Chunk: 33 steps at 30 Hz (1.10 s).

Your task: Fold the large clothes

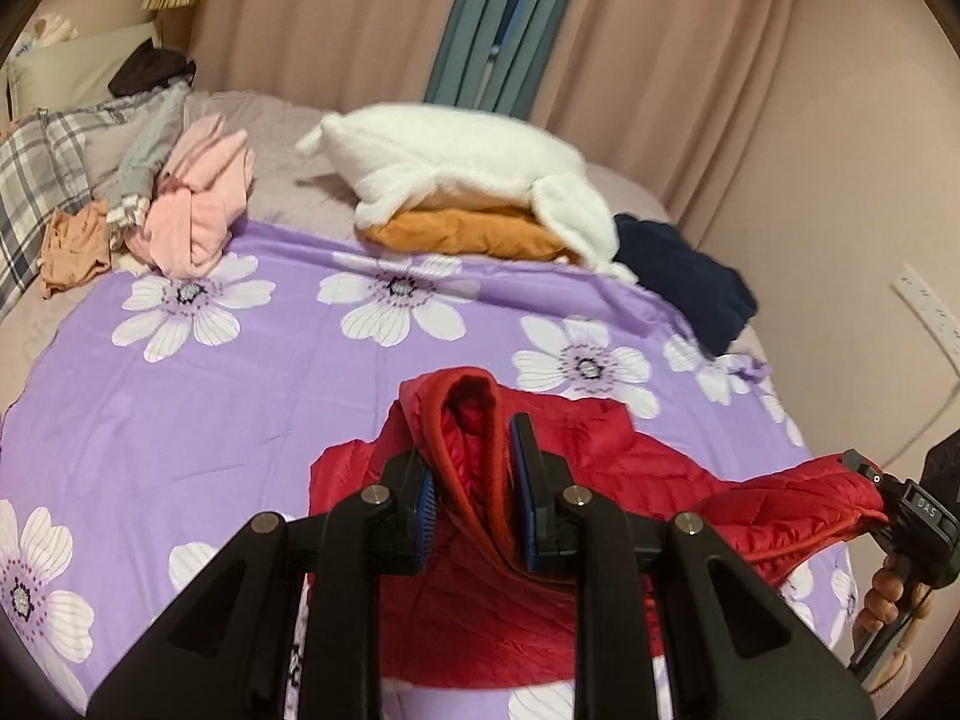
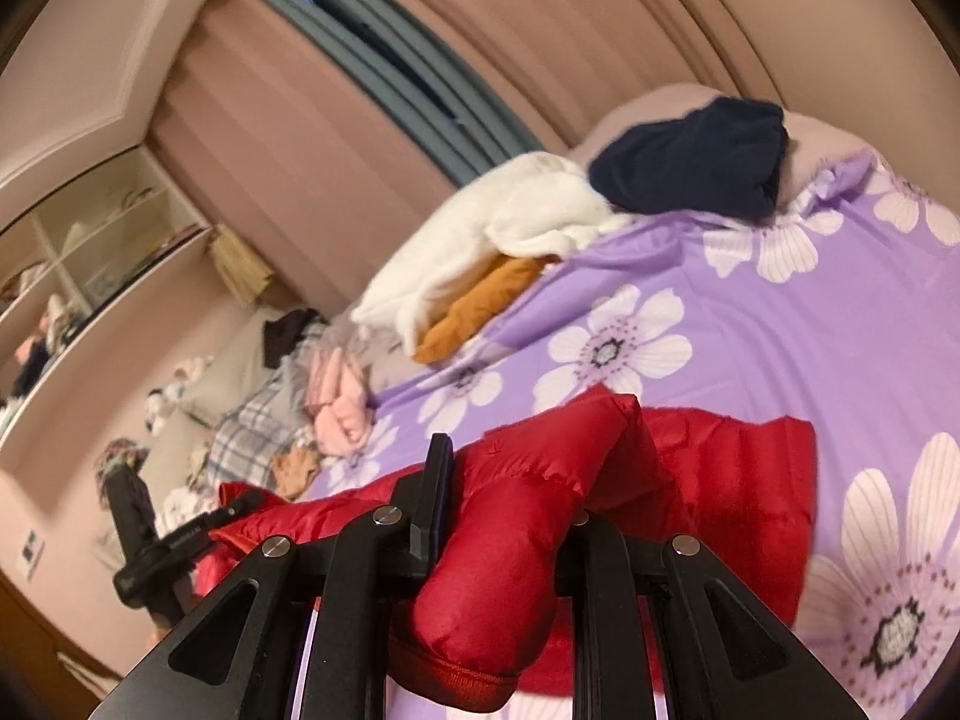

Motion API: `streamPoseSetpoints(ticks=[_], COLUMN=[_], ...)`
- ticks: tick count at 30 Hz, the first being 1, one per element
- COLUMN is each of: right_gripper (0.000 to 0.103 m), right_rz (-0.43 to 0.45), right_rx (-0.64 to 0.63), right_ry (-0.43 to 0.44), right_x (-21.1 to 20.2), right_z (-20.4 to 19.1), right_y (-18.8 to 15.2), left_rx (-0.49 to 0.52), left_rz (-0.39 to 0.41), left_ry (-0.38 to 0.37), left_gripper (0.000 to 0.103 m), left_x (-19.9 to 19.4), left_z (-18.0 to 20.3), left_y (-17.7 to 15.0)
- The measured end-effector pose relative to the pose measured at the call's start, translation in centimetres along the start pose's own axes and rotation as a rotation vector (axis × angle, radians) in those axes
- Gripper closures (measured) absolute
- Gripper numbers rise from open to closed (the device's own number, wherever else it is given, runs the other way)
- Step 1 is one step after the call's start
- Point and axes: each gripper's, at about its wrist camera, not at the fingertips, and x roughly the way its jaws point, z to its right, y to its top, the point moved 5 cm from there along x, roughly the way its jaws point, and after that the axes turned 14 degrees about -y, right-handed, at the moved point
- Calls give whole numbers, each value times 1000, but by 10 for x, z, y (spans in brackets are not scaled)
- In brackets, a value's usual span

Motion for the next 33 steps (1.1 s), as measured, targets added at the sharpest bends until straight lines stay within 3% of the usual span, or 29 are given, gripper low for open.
streamPoseSetpoints(ticks=[14, 16, 17, 21, 22, 28, 33], right_gripper=[83, 83, 82, 68, 62, 40, 31], right_rz=[-132, -152, -163, -213, -216, -180, -53], right_rx=[133, 149, 159, 241, 264, 350, 337], right_ry=[-133, -146, -152, -137, -118, -42, -101], right_x=[96, 106, 111, 125, 125, 113, 88], right_z=[57, 63, 66, 79, 81, 84, 78], right_y=[8, 6, 6, 5, 6, 21, 42], left_rx=[-74, -79, -83, -113, -124, -133, -108], left_rz=[-133, -149, -156, -157, -138, -89, -71], left_ry=[125, 141, 155, 178, 171, 194, 179], left_gripper=[78, 73, 66, 29, 26, 24, 24], left_x=[120, 131, 135, 139, 133, 110, 89], left_z=[-44, -50, -53, -68, -73, -86, -81], left_y=[6, 4, 2, 4, 8, 22, 20])
